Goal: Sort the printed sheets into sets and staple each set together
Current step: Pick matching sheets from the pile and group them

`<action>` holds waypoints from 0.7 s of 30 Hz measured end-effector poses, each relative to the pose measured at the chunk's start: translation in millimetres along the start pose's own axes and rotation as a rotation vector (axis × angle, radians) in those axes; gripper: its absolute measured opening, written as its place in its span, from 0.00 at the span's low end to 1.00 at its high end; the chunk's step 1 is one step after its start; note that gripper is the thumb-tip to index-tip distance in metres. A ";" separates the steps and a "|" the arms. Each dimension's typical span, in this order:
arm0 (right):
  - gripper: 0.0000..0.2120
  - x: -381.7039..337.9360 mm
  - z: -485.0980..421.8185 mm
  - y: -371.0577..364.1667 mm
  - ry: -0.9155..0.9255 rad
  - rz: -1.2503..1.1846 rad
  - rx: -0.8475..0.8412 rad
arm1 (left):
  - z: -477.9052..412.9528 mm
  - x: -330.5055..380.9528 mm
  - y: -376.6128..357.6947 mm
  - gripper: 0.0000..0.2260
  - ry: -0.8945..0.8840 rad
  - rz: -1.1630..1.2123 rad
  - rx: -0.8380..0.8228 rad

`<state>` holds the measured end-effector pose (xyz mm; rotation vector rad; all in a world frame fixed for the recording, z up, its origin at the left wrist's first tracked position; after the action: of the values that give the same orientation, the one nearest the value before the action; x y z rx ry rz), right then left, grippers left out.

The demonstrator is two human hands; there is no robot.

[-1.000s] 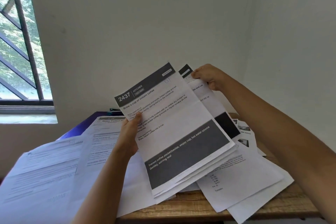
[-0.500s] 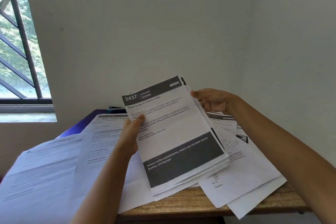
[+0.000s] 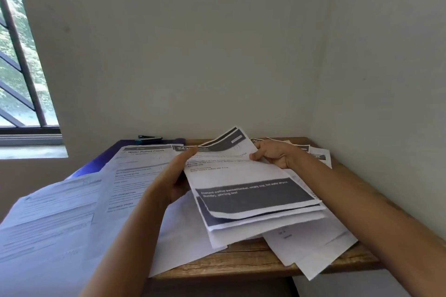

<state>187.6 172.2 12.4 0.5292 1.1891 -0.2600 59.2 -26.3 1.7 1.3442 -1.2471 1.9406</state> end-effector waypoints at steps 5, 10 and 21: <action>0.13 6.1 4.6 -2.4 0.096 -0.017 0.075 | -3.1 -0.8 5.8 0.15 -0.016 -0.071 0.067; 0.11 12.6 2.9 -6.9 0.176 0.006 0.159 | -7.0 1.7 14.1 0.13 -0.102 -0.062 0.134; 0.12 17.3 4.8 75.7 0.137 0.600 0.786 | -9.2 -2.8 15.9 0.11 -0.183 -0.188 0.242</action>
<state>232.7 235.4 16.8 1.5764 0.9752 -0.1657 43.6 -25.6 -8.4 1.7273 -0.9448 1.9156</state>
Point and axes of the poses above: each hand's wrist, its own z-axis away from the middle knuckle, its own y-axis out of the back of the hand, x = y × z, the point moved 5 cm from there along -z, towards the middle knuckle, and after that the axes turned 8 degrees about z, right-handed, at the moved point
